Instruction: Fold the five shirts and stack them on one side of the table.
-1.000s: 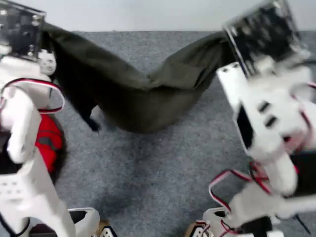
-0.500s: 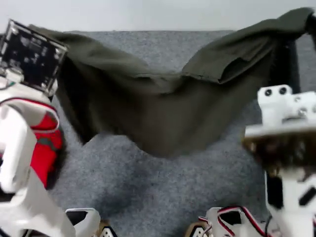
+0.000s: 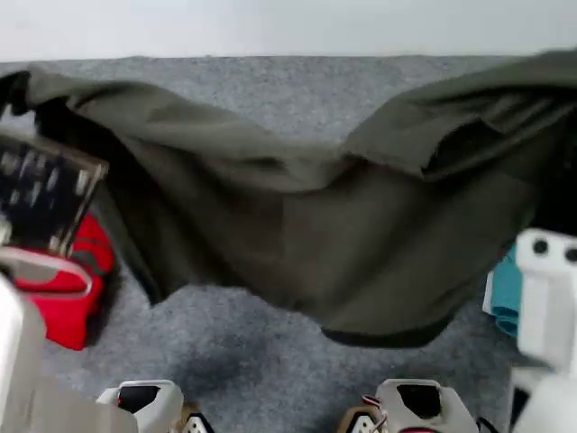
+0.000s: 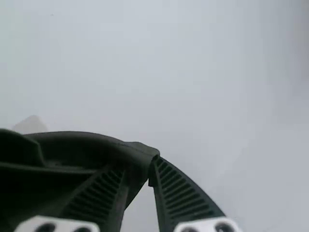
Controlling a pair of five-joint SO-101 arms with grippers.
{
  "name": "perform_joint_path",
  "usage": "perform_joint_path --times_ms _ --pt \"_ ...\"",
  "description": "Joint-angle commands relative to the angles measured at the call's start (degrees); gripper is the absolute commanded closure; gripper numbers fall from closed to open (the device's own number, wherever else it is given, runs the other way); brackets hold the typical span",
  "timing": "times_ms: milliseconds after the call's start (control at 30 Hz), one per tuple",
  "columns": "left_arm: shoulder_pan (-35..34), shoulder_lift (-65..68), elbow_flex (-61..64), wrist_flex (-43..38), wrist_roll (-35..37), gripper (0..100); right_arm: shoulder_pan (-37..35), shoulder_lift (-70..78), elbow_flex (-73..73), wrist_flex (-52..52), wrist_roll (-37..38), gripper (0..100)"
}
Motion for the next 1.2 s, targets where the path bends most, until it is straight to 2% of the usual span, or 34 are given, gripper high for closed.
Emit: perform_joint_path --times_ms 0,133,333,567,700,833,967,1167 --pt "-0.26 -1.14 -4.26 1.93 -0.44 99 0.75 -1.36 -1.49 -0.31 1.58 98.8" --pt "-0.26 -4.13 -0.92 1.93 -0.62 99 4.79 -2.59 -1.49 4.26 2.02 98.8" --pt "0.18 -10.20 15.87 1.76 -0.62 99 6.29 -2.24 0.18 14.46 1.93 98.8" --pt "0.26 -13.45 42.86 1.14 -0.70 99 6.20 -2.33 16.09 20.26 1.85 98.8" --pt "0.26 -13.45 59.56 -6.51 -0.70 99 3.56 -2.68 28.75 19.74 -0.53 98.8" --pt "0.26 -13.36 71.34 -17.23 -0.70 99 1.63 -2.51 40.44 15.60 -2.37 98.8" --pt "0.26 -12.57 79.08 -28.13 -0.70 99 1.54 -2.42 52.57 4.18 -2.90 98.8" --pt "0.26 -1.32 76.00 -35.87 -0.70 99 1.45 -2.33 69.36 -17.27 -2.90 98.8"
